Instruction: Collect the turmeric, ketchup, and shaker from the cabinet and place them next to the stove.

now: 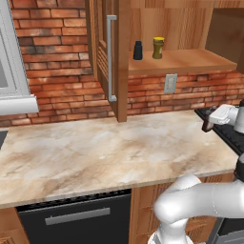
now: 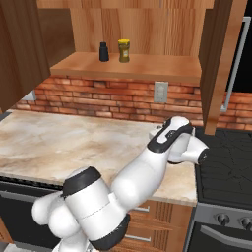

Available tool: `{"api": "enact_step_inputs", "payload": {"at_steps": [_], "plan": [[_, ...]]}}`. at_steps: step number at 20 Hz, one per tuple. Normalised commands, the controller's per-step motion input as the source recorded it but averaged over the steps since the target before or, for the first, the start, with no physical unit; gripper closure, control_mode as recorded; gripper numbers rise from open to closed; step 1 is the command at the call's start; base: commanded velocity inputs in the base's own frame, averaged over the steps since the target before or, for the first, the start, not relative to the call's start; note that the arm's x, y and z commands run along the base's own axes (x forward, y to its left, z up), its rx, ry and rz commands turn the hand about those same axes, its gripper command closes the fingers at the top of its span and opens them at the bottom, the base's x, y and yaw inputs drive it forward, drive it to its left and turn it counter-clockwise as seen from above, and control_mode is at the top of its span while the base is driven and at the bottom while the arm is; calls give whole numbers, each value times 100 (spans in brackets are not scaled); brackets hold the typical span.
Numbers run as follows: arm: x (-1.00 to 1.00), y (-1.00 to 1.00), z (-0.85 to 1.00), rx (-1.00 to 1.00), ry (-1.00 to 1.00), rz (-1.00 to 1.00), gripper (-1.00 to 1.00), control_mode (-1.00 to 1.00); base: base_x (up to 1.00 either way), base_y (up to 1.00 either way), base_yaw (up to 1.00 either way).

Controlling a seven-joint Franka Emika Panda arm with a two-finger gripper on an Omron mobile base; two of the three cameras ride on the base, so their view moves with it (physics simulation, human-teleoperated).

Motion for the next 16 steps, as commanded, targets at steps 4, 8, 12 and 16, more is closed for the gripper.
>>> {"api": "enact_step_inputs", "payload": {"at_steps": [4, 8, 12, 16], "plan": [[31, -13, -18, 0, -3, 0, 100, -100, 0, 0, 0], [26, -8, -22, -1, -3, 0, 100, -100, 0, 0, 0], [28, -8, -26, -3, -1, 0, 100, -100, 0, 0, 0], [39, -5, -27, -6, 0, 0, 100, -100, 0, 0, 0]]}}
